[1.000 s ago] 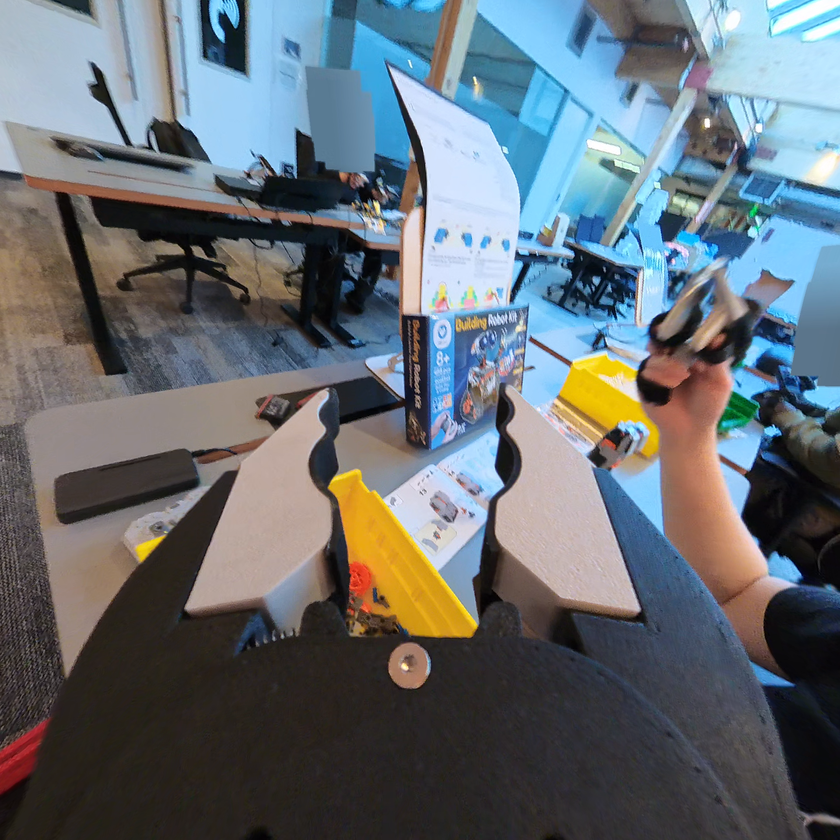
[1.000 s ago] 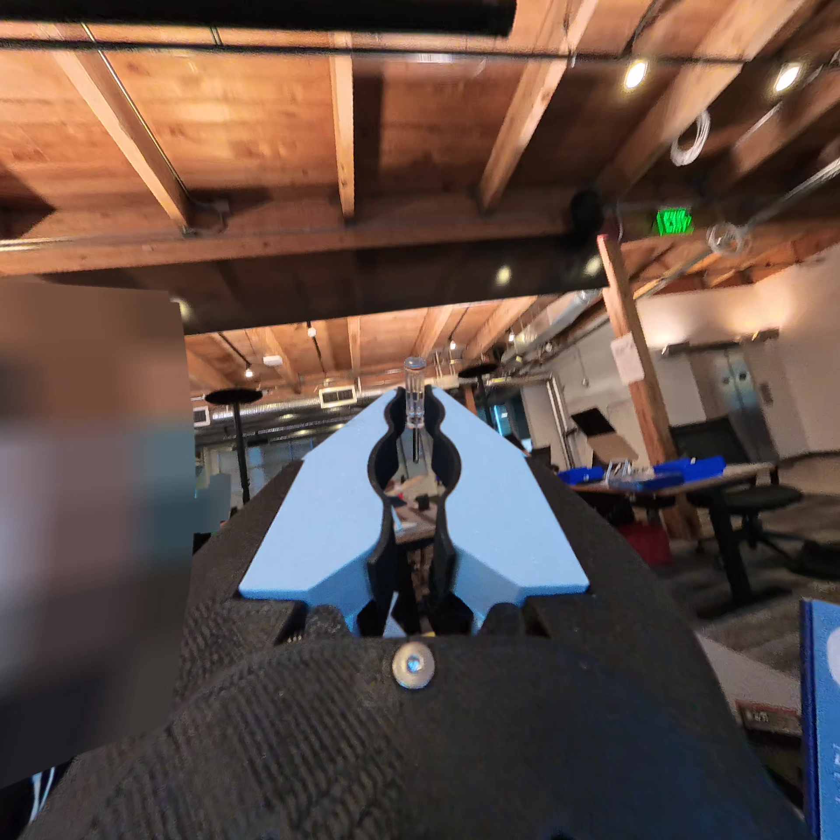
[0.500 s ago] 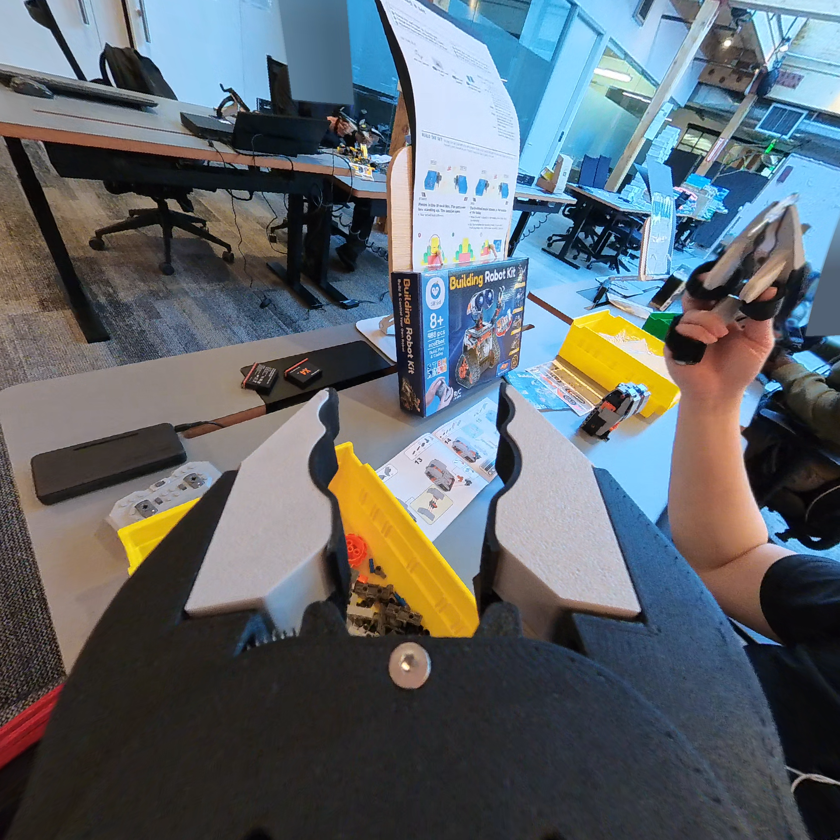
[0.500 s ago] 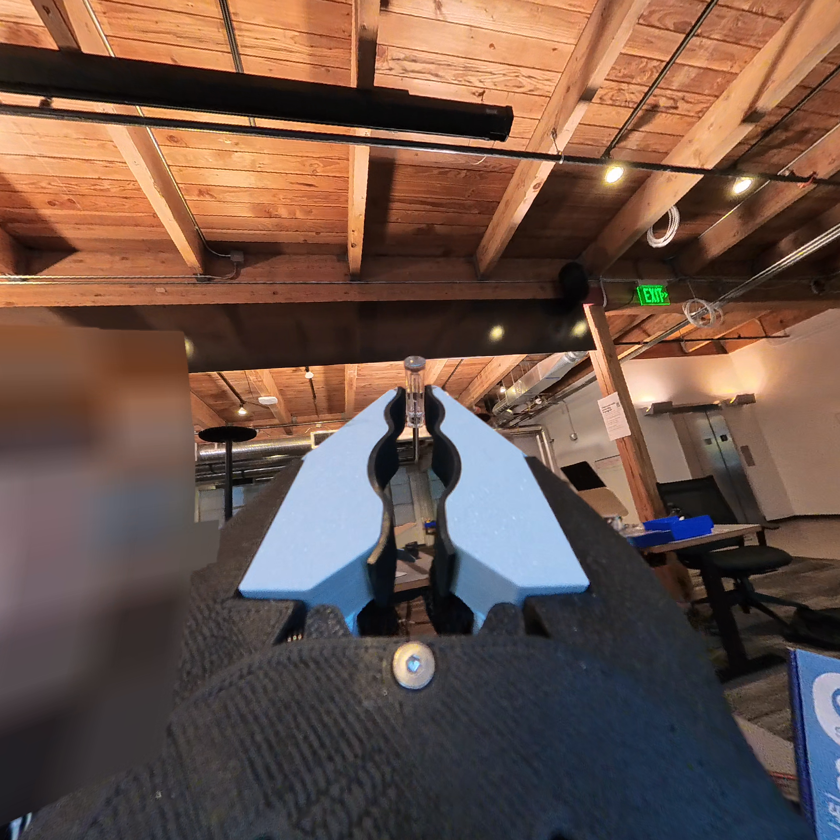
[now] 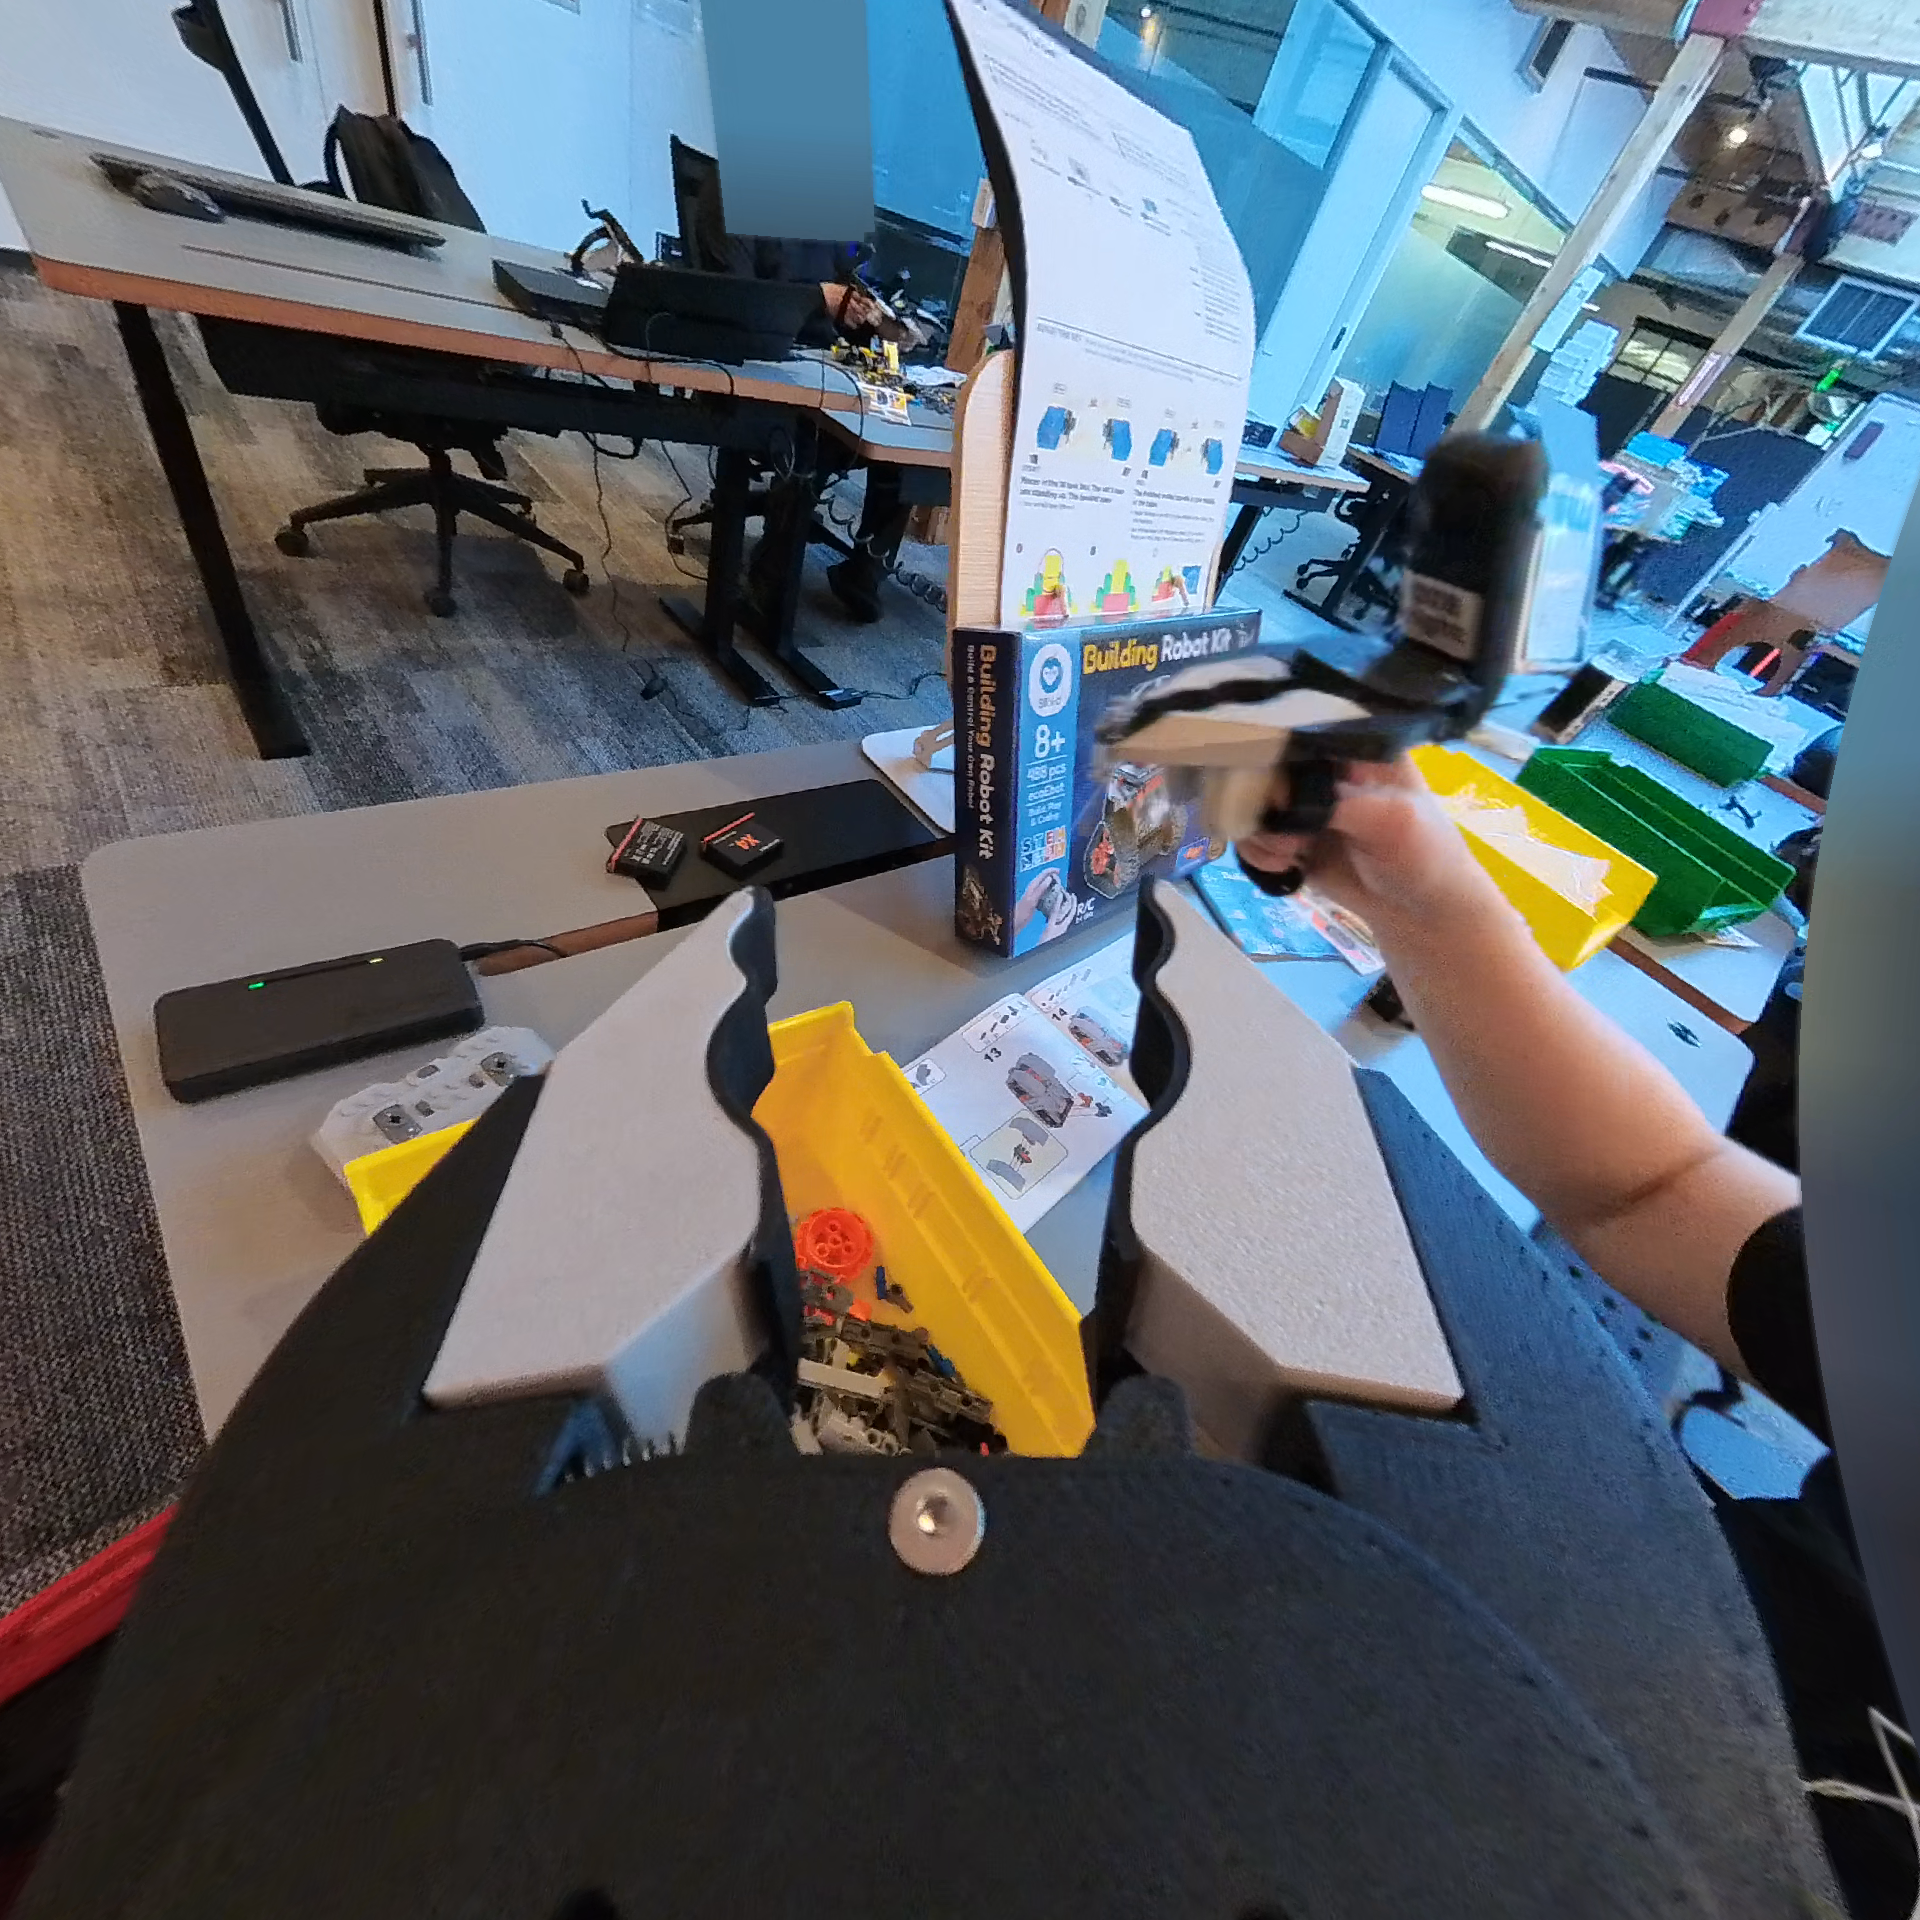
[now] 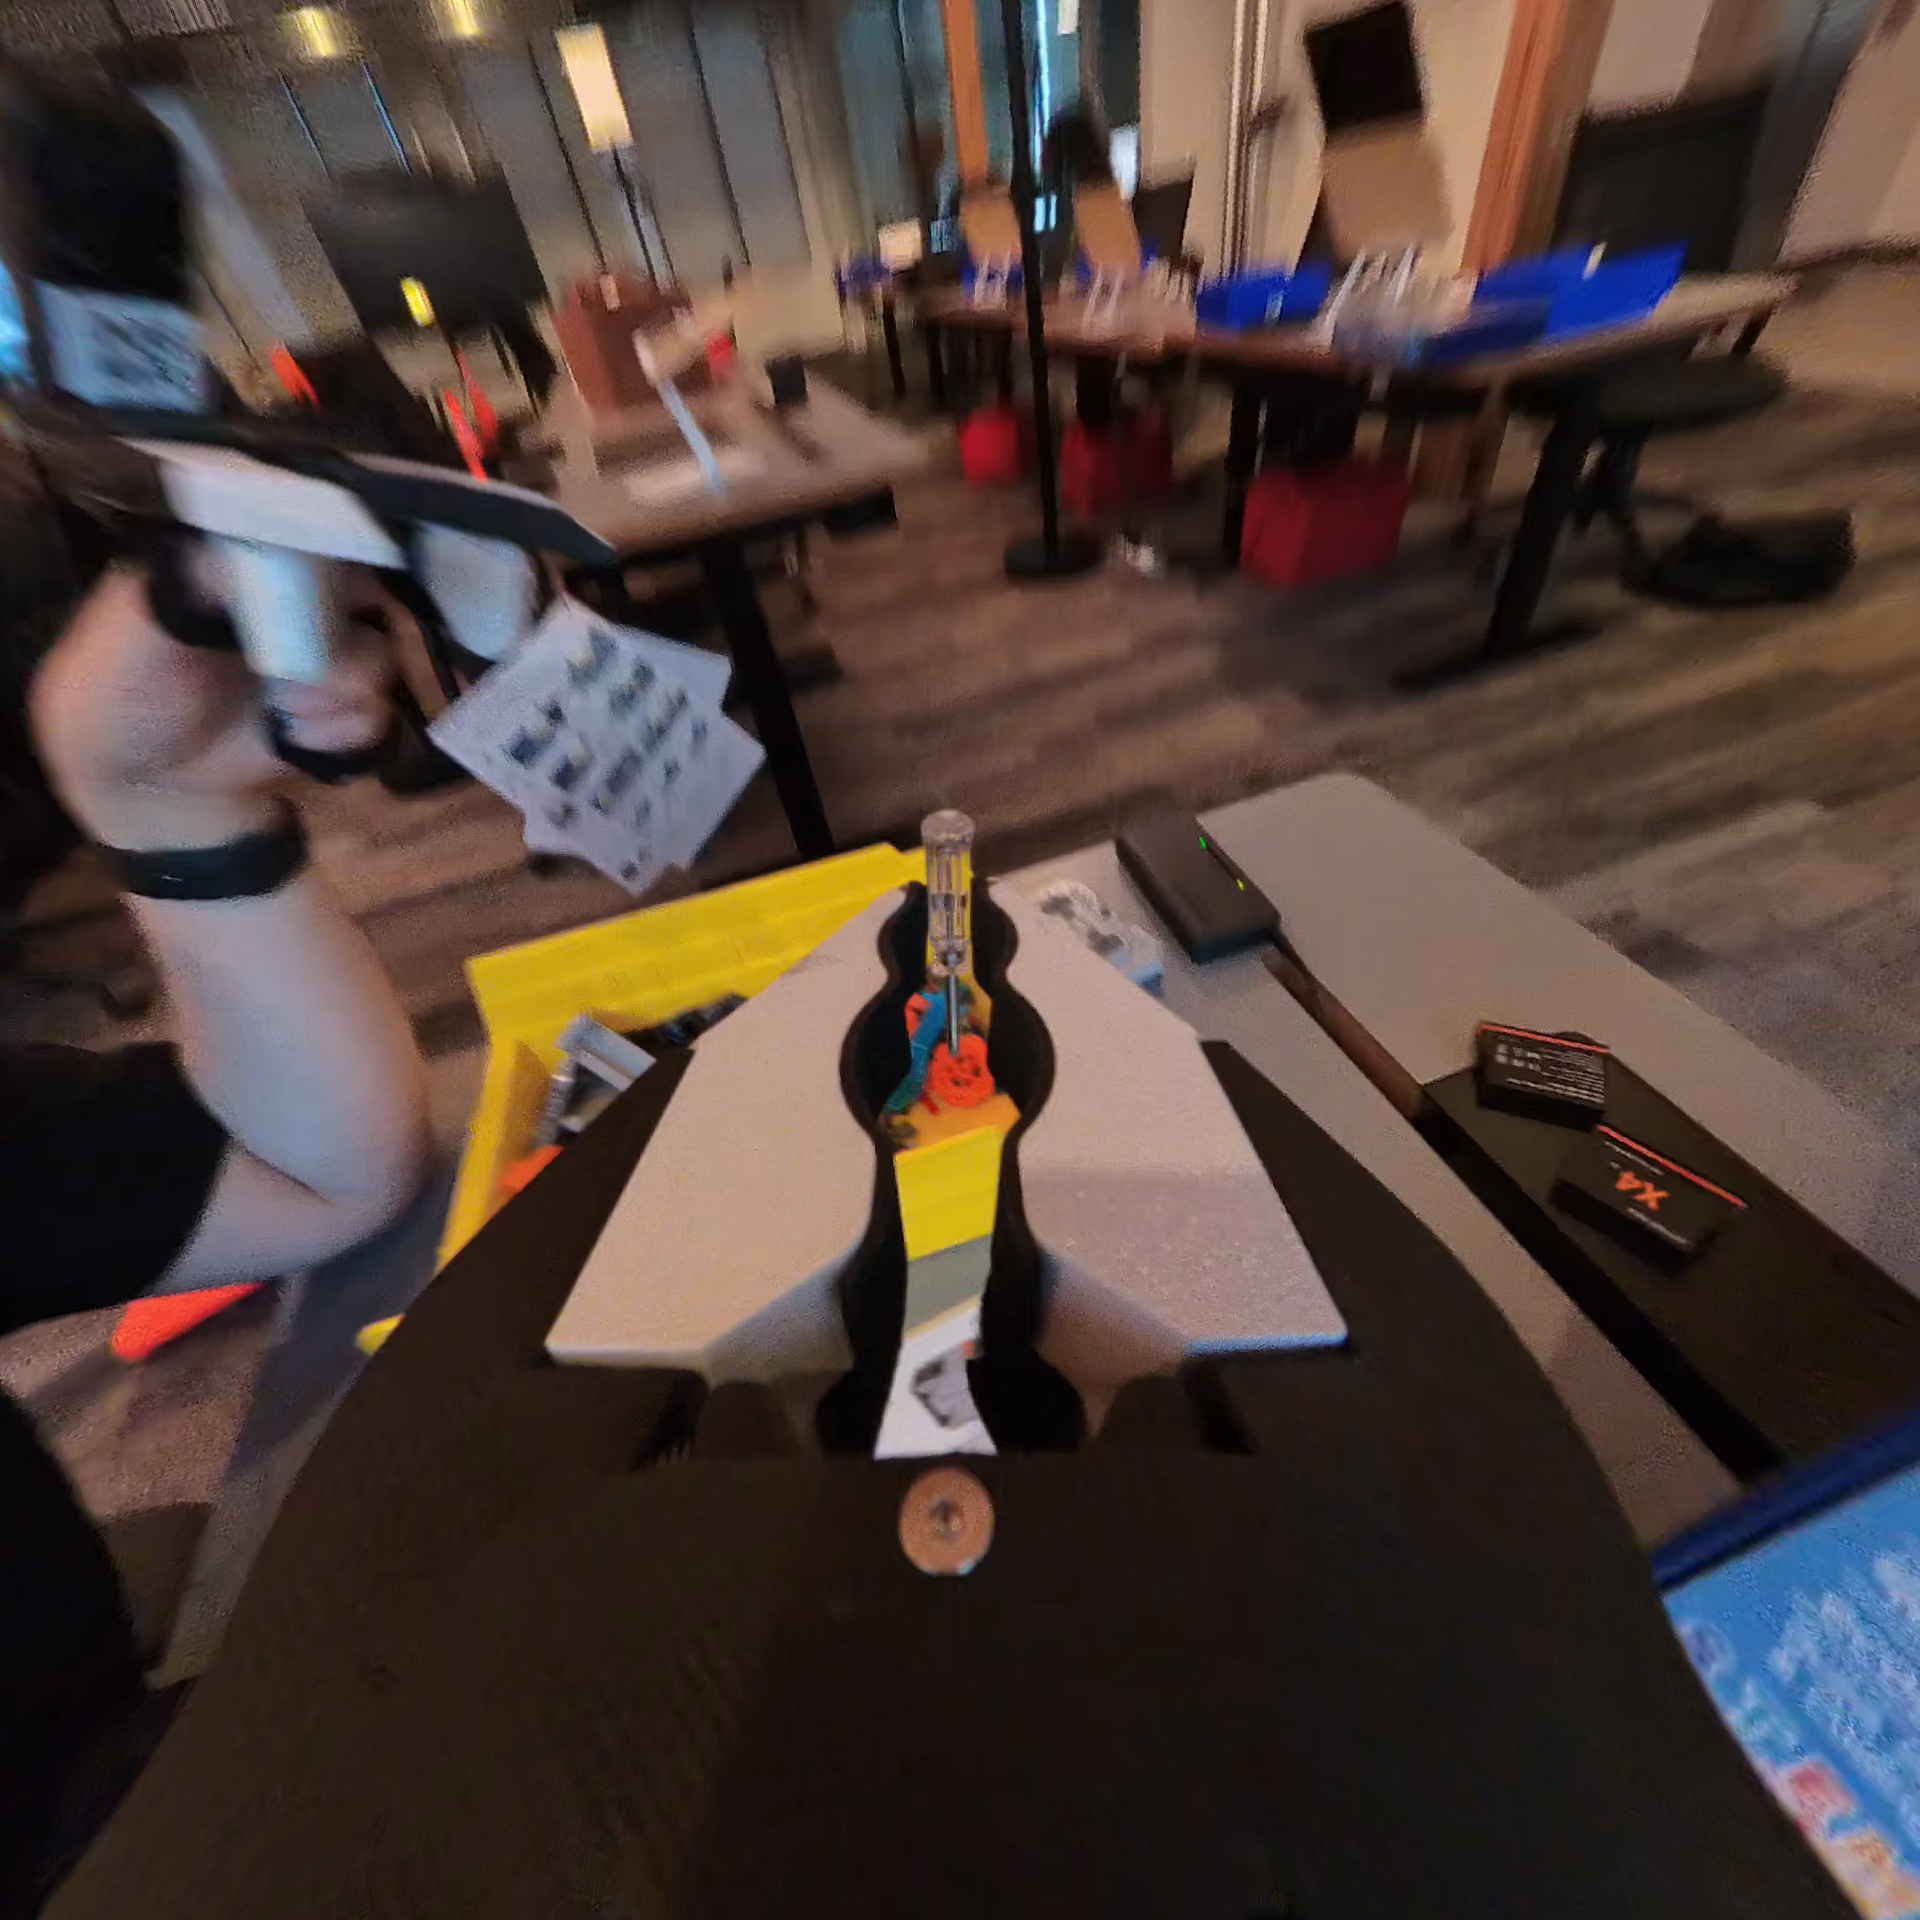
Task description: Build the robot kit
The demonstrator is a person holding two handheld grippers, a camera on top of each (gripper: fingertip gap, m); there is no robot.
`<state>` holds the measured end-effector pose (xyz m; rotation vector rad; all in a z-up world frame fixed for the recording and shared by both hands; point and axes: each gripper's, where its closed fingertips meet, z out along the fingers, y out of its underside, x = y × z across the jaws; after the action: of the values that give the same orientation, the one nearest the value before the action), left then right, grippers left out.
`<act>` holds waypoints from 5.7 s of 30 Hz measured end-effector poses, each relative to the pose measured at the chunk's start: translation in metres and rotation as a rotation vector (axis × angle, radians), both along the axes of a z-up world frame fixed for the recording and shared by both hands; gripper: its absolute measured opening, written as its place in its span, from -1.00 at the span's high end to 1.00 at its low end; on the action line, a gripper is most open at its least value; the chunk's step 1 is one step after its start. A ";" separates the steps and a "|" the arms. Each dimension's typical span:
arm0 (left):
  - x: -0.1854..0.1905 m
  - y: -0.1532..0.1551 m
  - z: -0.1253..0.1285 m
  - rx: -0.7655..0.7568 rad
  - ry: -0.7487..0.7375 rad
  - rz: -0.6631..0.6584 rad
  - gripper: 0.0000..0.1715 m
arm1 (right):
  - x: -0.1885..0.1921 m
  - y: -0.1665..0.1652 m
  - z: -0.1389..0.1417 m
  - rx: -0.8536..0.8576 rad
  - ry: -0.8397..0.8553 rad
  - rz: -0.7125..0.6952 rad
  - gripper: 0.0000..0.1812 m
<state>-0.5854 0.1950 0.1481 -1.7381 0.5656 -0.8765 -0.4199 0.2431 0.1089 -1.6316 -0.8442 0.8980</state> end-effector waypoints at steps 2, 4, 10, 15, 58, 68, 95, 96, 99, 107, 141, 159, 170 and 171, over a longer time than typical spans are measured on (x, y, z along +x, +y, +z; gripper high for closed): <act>0.001 0.005 -0.004 -0.014 0.013 0.012 0.22 | -0.023 0.040 -0.020 -0.006 -0.175 -0.032 0.94; 0.003 0.011 -0.010 -0.030 0.034 0.025 0.22 | -0.043 0.071 -0.054 -0.053 -0.397 -0.013 0.93; 0.010 0.023 -0.021 -0.055 0.078 0.050 0.24 | -0.061 0.127 -0.162 -0.317 -0.837 0.048 0.93; 0.010 0.026 -0.022 -0.041 0.108 0.086 0.24 | -0.084 0.138 -0.219 -0.539 -0.932 0.107 0.93; -0.048 -0.019 0.049 0.182 -0.176 0.142 0.22 | -0.150 0.020 -0.174 0.169 -1.052 0.471 0.55; -0.060 -0.031 0.059 0.208 -0.234 0.133 0.22 | -0.142 0.026 -0.183 0.075 -1.133 0.425 0.56; -0.033 0.003 0.028 0.091 -0.124 0.133 0.18 | 0.144 -0.038 -0.107 0.138 -0.764 -0.403 0.84; -0.032 0.004 0.027 0.087 -0.120 0.131 0.18 | 0.152 -0.040 -0.110 0.133 -0.780 -0.419 0.83; -0.029 0.005 0.024 0.080 -0.103 0.128 0.18 | 0.174 -0.033 -0.118 0.112 -0.886 -0.480 0.79; -0.026 0.005 0.021 0.067 -0.093 0.107 0.19 | 0.183 -0.020 -0.134 0.114 -0.957 -0.501 0.80; -0.023 0.001 0.023 0.076 -0.092 0.091 0.19 | 0.177 -0.027 -0.156 0.015 -0.928 -0.404 0.92; -0.045 -0.001 0.032 0.096 -0.146 0.134 0.19 | 0.102 -0.048 -0.137 0.064 -0.696 -0.179 1.00; -0.048 -0.004 0.034 0.105 -0.154 0.131 0.19 | 0.018 -0.079 -0.140 0.001 -0.550 0.117 1.00; -0.050 -0.004 0.035 0.106 -0.159 0.134 0.19 | 0.006 -0.080 -0.138 0.000 -0.526 0.152 1.00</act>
<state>-0.6351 0.1906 0.1830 -1.5754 0.3789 -0.8655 -0.4137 0.1627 -0.0289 -1.8529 -1.3411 0.5685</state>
